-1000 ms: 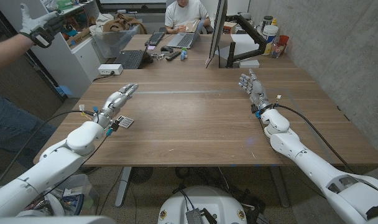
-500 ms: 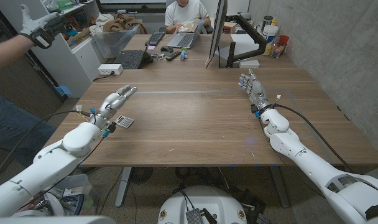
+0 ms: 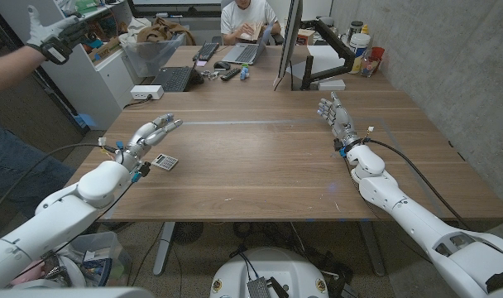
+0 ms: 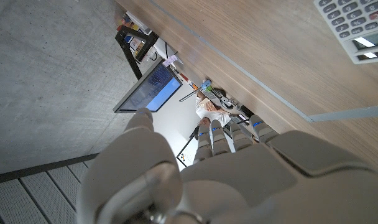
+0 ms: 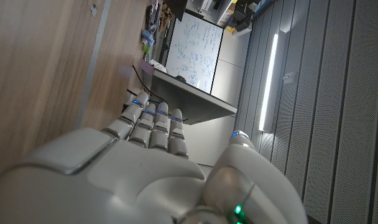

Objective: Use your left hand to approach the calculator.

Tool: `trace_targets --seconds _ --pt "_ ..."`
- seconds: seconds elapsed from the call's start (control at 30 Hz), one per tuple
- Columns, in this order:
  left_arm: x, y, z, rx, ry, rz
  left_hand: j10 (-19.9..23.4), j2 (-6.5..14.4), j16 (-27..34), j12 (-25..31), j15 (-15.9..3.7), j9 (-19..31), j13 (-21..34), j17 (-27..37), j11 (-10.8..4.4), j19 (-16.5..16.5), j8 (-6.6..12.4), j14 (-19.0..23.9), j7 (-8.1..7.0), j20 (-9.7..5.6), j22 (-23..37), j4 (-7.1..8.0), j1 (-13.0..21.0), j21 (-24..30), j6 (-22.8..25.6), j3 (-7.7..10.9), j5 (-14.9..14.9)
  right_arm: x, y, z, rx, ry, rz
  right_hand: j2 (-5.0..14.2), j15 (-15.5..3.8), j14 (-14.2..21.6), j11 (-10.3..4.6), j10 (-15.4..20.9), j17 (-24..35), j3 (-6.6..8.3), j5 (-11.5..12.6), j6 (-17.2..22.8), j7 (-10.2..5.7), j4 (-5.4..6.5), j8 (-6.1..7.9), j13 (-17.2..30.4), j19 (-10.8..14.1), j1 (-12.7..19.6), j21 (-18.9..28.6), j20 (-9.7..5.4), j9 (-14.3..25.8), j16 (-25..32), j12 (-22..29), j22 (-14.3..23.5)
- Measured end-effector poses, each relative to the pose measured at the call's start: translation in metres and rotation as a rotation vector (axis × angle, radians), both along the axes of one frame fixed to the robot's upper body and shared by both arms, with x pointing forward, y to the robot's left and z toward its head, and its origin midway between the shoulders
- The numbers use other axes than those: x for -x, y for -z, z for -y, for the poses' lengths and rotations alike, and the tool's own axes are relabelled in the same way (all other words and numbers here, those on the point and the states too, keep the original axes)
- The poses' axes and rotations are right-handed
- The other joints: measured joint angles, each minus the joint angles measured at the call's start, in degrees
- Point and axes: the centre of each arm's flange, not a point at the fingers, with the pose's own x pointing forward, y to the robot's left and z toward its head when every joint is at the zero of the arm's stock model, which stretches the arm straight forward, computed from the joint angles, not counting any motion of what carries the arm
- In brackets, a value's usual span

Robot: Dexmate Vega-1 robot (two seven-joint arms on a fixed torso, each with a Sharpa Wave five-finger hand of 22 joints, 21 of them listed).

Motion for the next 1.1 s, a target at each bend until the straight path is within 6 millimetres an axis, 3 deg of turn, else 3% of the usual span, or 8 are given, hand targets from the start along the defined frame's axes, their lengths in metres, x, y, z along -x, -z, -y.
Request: trace_targets --seconds 0.67,1.1 --pt "0.014 -0.009 -0.013 -0.090 -0.069 -0.013 -0.01 0.23 0.34 0.00 -0.35 0.00 -0.01 -0.01 0.00 0.01 0.00 0.36 0.00 0.00 -0.01 -0.42 0.22 0.00 0.57 0.05 -0.22 -0.001 -0.003 -0.006 0.002 -0.004 0.005 0.00 0.00 0.43 0.00 0.00 0.00 0.00 0.00 0.20 -0.20 0.00 0.00 0.00 0.32 0.00 -0.39 -0.32 0.00 0.00 0.00 -0.01" --pt "0.013 -0.005 -0.020 -0.138 -0.108 -0.043 -0.01 -0.07 0.34 0.00 -0.29 0.00 0.27 -0.01 0.00 0.01 -0.20 1.01 0.00 0.00 -0.01 -0.42 0.52 0.00 0.56 0.04 -0.63 0.002 -0.008 -0.009 0.007 -0.001 0.018 0.00 0.00 0.42 0.11 0.12 0.00 0.00 0.00 0.20 -0.20 0.00 0.00 0.00 0.53 0.00 -0.59 -0.09 0.00 0.00 0.00 -0.01"
